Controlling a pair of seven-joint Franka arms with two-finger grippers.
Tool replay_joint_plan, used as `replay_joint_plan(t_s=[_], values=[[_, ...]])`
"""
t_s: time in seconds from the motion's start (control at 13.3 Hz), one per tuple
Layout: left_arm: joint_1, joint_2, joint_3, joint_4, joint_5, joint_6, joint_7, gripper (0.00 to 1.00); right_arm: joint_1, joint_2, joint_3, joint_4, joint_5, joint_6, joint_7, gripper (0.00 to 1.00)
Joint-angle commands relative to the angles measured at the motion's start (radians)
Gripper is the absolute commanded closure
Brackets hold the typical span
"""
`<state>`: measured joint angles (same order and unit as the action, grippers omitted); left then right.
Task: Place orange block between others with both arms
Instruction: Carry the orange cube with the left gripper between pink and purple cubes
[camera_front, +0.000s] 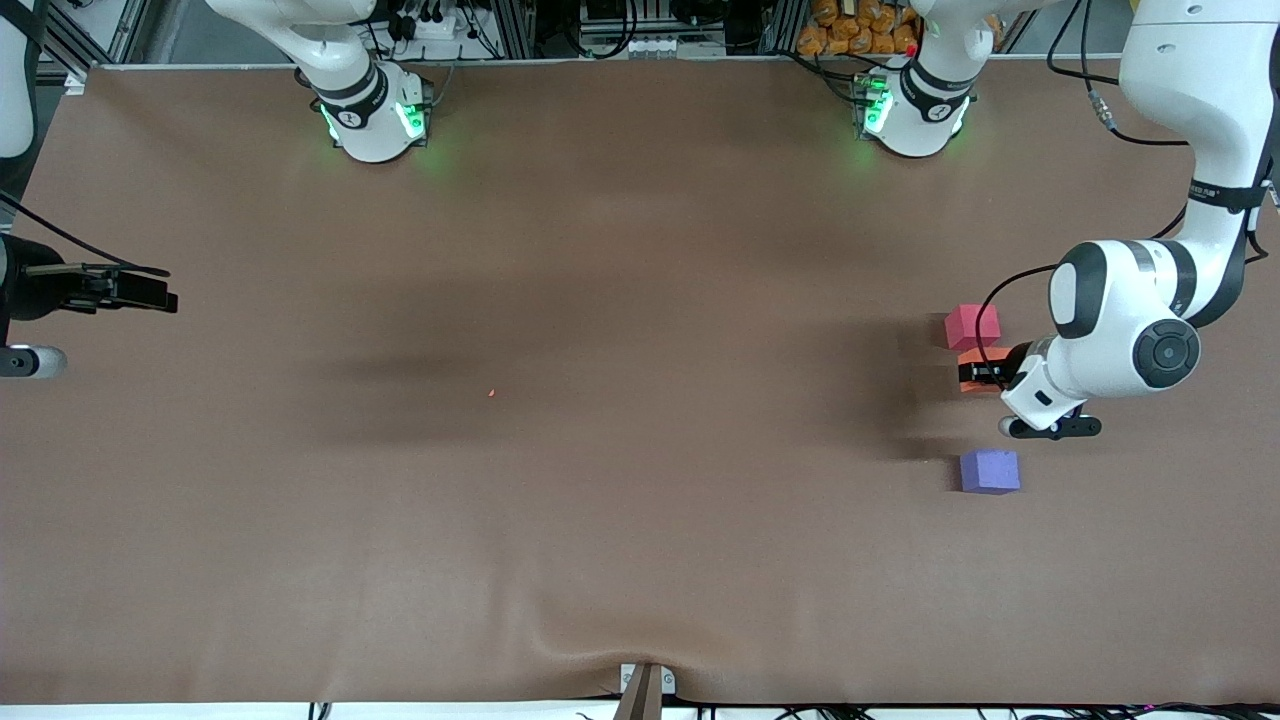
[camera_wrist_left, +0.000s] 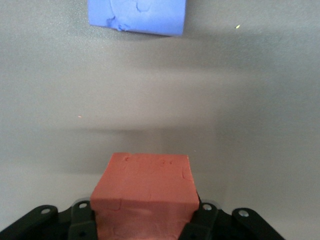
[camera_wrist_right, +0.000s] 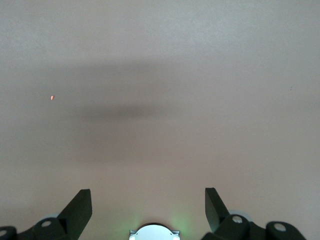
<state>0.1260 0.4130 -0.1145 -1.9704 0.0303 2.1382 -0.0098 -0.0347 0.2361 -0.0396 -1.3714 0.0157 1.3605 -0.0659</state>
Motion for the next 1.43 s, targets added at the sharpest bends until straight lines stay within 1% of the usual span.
replay_joint_plan(t_s=[0.0, 0.53, 0.82, 1.12, 1.2, 1.27, 1.35], values=[[0.038, 0.027, -0.011, -0.004, 0.022, 0.055, 0.030, 1.00, 0.006, -0.015, -0.008, -0.009, 0.012, 0.002, -0.011, 0.00], [0.046, 0.098, -0.001, 0.004, 0.022, 0.147, 0.030, 1.00, 0.004, -0.014, -0.008, -0.009, 0.012, 0.002, -0.011, 0.00], [0.035, 0.113, -0.001, 0.013, 0.022, 0.155, 0.028, 1.00, -0.001, -0.009, -0.008, -0.009, 0.013, 0.006, -0.012, 0.00], [0.030, 0.151, -0.002, 0.050, 0.023, 0.157, 0.018, 1.00, -0.001, -0.009, -0.008, -0.006, 0.020, 0.008, -0.009, 0.00], [0.032, 0.150, -0.004, 0.053, 0.022, 0.157, 0.008, 0.77, 0.002, -0.009, -0.008, -0.006, 0.020, 0.008, -0.009, 0.00], [0.030, 0.145, -0.004, 0.051, 0.022, 0.157, -0.002, 0.01, 0.004, -0.009, -0.008, -0.005, 0.020, 0.003, -0.012, 0.00], [0.021, 0.135, -0.004, 0.051, 0.022, 0.152, -0.015, 0.00, 0.004, -0.011, -0.006, -0.005, 0.020, 0.003, -0.012, 0.00]])
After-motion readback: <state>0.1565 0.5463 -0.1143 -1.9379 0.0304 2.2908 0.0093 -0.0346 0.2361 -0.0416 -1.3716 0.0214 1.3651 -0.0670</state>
